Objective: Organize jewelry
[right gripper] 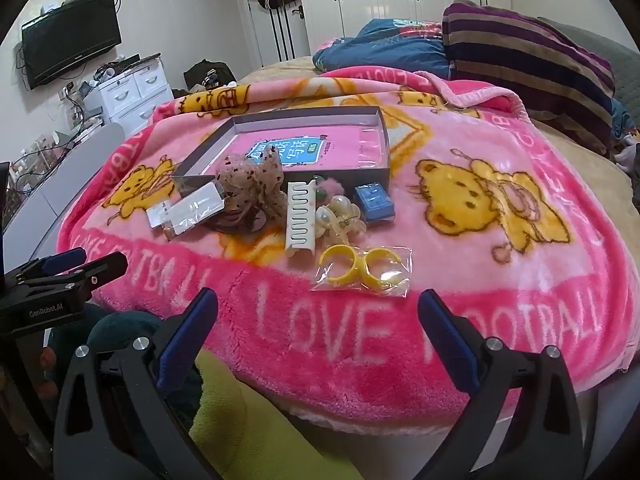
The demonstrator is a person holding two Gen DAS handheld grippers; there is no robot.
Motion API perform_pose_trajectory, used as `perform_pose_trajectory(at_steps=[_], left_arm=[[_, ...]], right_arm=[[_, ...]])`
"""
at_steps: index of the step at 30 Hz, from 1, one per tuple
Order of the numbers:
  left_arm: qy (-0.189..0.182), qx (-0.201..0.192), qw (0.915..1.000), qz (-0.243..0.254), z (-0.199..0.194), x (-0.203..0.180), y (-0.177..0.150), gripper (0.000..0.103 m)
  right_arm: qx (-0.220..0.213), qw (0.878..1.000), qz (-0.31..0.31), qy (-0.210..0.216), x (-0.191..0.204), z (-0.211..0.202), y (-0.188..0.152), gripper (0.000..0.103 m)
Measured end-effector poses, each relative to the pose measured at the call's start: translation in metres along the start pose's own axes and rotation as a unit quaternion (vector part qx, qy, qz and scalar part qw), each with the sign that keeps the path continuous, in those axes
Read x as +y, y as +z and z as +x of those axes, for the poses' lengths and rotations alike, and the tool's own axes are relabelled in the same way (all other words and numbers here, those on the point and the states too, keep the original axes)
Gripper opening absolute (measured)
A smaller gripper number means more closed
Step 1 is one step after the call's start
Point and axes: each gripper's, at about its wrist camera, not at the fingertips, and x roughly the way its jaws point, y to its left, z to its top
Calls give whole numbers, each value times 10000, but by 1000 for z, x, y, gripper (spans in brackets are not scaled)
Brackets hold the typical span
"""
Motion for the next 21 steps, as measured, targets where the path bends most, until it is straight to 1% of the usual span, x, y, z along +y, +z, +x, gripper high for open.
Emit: perform_pose_trajectory(at_steps=[21], left_arm=[[-1,-29,10000,-2,-2,3,1,94]], right_arm=[[-5,10000,-34,-21,2,-2,1,99]])
